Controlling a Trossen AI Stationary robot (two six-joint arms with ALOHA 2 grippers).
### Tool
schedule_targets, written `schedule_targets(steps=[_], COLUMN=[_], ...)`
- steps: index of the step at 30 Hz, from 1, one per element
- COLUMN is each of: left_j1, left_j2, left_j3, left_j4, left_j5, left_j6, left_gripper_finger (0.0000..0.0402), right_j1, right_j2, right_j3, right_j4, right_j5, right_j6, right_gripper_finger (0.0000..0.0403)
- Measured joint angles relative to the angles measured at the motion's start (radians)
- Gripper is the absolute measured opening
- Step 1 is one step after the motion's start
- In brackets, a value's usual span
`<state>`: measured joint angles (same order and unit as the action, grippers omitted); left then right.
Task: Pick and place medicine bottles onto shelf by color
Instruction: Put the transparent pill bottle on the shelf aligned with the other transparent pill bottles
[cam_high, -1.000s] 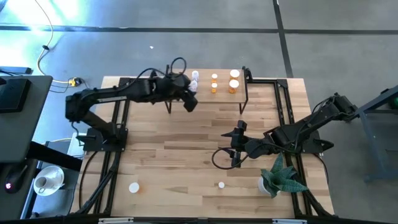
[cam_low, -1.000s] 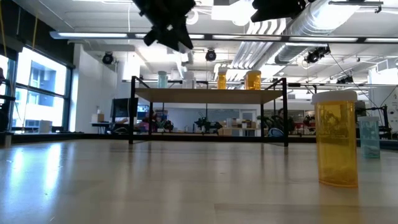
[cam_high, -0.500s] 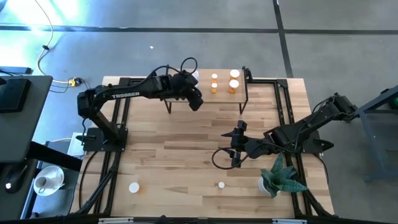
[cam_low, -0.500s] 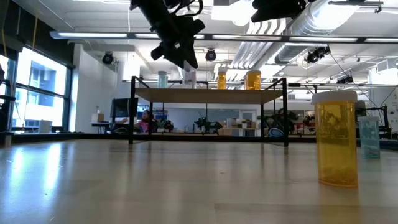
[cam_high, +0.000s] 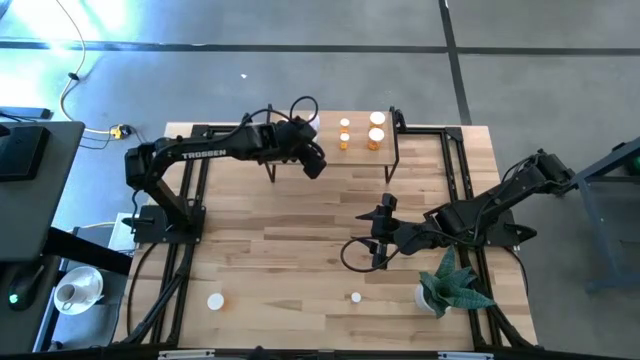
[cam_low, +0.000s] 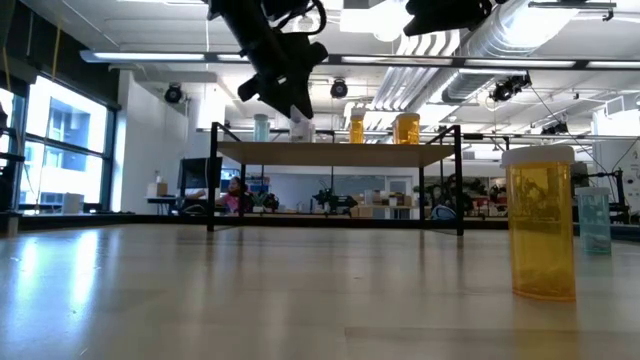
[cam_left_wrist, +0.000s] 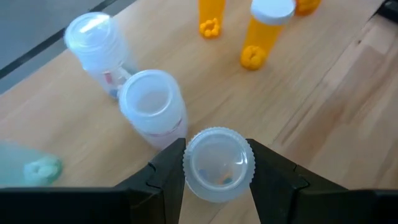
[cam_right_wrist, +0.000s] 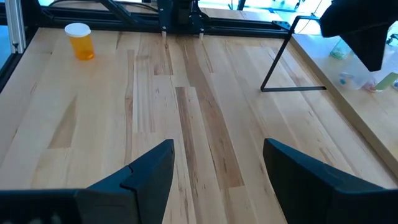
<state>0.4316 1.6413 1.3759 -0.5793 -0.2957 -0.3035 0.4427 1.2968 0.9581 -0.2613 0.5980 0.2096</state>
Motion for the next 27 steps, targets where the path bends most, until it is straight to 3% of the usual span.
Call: schedule_targets(steps=[27], left_j1=[-0.001], left_j2=[0.008], left_j3=[-0.006], left_j4=[0.009], left_j5=[-0.023], left_j6=[0.000], left_gripper_finger=[0.0138], right_j1=[0.000], right_j2=[0.000], right_j3=[0.000], right_j4=[-0.004], right_j5=[0.000], right_j6=[-0.001], right_gripper_finger=[0.0238])
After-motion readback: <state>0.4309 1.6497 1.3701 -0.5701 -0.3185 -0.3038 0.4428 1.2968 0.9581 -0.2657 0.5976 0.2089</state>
